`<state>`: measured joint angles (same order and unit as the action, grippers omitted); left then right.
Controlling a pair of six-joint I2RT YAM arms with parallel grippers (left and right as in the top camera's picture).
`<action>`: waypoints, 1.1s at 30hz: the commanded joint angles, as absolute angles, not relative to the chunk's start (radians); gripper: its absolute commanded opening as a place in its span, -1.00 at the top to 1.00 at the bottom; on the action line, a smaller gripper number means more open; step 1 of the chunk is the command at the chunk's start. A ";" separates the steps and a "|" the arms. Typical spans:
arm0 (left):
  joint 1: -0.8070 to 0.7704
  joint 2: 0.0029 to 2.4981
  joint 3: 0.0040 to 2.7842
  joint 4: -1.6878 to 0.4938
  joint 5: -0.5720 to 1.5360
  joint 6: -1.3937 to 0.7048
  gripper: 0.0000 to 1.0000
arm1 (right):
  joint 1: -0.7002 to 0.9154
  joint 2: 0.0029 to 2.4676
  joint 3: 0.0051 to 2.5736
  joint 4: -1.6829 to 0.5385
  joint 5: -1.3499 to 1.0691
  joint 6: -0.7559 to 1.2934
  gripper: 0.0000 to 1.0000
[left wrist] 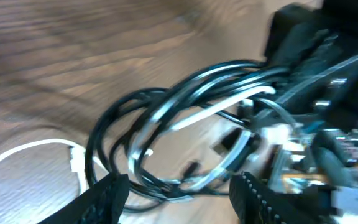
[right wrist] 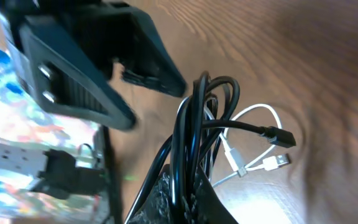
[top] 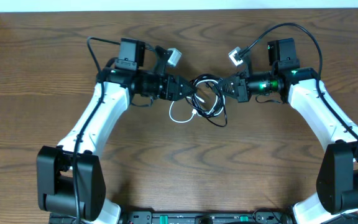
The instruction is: Untangle cables
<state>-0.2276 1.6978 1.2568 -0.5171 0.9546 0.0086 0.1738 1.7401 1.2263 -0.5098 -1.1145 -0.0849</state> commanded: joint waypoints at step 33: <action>-0.359 1.697 1.274 -0.396 0.476 0.023 0.63 | 0.233 1.740 1.248 -0.459 -1.242 0.209 0.98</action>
<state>-0.3603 1.6978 1.2568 -0.3923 0.5461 0.0166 0.2241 1.7401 1.2278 -0.4591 -1.1576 0.1986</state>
